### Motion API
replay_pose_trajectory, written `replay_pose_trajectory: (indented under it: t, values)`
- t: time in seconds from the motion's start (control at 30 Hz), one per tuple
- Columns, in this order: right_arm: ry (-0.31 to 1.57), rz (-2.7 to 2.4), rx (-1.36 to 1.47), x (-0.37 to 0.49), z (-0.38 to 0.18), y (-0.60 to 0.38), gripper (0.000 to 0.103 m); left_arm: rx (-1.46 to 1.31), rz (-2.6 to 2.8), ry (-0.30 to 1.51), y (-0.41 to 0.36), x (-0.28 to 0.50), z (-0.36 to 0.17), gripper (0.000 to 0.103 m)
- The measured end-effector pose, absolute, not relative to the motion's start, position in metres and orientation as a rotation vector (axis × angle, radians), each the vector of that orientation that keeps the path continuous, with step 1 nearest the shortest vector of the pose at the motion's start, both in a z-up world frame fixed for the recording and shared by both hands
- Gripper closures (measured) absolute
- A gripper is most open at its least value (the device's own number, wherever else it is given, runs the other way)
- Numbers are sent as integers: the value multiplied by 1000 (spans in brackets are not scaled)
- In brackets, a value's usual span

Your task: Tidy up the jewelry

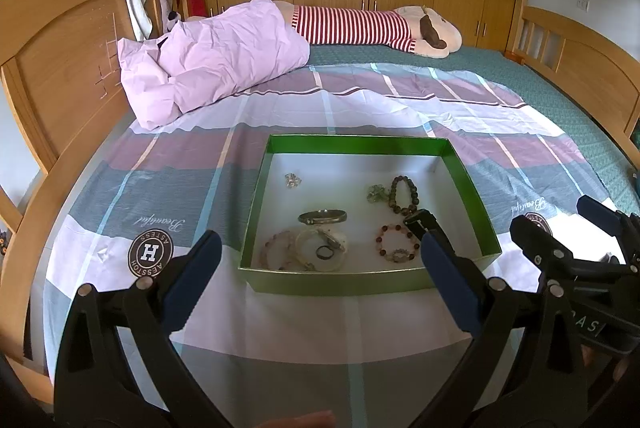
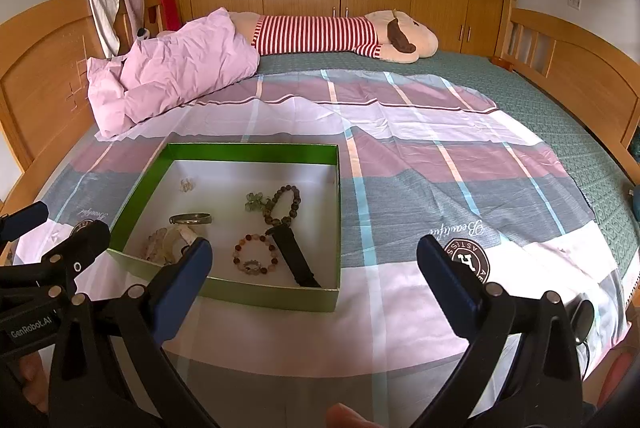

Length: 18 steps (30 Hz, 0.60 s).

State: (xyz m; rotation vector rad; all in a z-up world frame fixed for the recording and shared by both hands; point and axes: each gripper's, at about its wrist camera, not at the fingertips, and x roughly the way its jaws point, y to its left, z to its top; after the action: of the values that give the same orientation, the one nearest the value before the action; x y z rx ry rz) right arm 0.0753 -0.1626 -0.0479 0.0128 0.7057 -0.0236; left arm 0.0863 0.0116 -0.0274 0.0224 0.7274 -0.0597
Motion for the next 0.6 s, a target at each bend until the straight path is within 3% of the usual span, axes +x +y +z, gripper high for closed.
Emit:
replay_pose_trajectory:
  t: [0.6]
  values:
    - [706, -24, 14, 75, -49, -163, 3, 21, -64, 728, 11, 87, -28, 4]
